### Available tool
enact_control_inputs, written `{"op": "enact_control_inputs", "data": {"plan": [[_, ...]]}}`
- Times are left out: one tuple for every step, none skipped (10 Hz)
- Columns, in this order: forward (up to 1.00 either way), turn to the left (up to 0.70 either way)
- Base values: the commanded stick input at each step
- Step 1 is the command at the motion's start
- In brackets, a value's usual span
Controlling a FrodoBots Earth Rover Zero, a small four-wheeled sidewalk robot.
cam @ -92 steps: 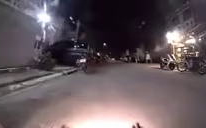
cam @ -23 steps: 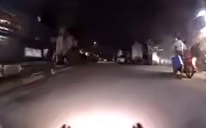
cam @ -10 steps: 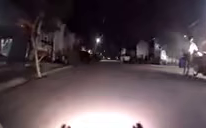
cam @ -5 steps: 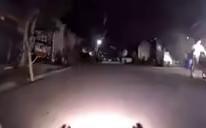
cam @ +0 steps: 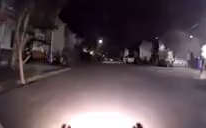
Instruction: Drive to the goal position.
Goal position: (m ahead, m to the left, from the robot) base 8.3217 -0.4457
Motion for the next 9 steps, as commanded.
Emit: {"op": "enact_control_inputs", "data": {"plan": [[0.85,0.0],[0.85,0.0],[0.85,0.0],[0.85,0.0],[0.85,0.0],[0.85,0.0],[0.85,0.0],[0.85,0.0],[0.85,0.0]]}}
